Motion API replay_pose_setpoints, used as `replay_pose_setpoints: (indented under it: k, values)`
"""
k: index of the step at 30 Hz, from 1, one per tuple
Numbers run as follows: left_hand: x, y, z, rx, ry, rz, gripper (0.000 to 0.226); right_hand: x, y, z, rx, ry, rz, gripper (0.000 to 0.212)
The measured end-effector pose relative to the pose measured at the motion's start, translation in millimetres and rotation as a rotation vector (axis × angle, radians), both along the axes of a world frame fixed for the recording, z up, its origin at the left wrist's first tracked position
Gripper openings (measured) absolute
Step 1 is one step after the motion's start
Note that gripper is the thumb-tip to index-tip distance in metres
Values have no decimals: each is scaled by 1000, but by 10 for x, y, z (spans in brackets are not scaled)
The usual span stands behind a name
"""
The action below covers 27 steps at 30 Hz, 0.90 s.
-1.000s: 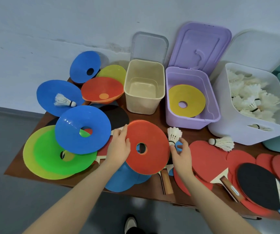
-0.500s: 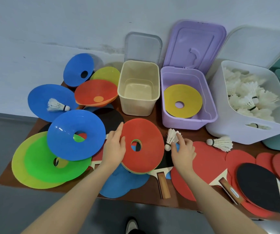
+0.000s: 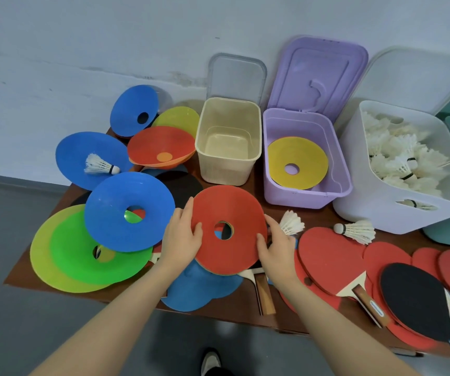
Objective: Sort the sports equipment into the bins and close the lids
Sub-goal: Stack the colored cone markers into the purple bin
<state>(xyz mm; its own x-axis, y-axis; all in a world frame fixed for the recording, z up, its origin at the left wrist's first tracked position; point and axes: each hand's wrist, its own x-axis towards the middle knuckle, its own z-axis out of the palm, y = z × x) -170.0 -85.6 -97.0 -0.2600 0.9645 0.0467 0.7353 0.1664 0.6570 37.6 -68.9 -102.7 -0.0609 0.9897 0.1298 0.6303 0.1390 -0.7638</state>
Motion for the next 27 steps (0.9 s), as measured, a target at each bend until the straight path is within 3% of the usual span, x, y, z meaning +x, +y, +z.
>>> replay_pose_setpoints:
  k: [6,13,18,24,27]
  values:
    - [61,71,357,238,-50,-10,60,103,83,456,188,72,-33,43]
    - [435,602,795,327,-27,-104,61,470,521,898,231,90,-160,42]
    - [772,1165,947,315,-25,-184,63,794,987,1069,247,78,-157,41]
    - [1131,1948,989,180,180,-266,64,1028,1627,1126,224,-2,-181,35]
    - [1269,2302,961,111,301,-305,65,1126,1977,943,155,-52,-188,41]
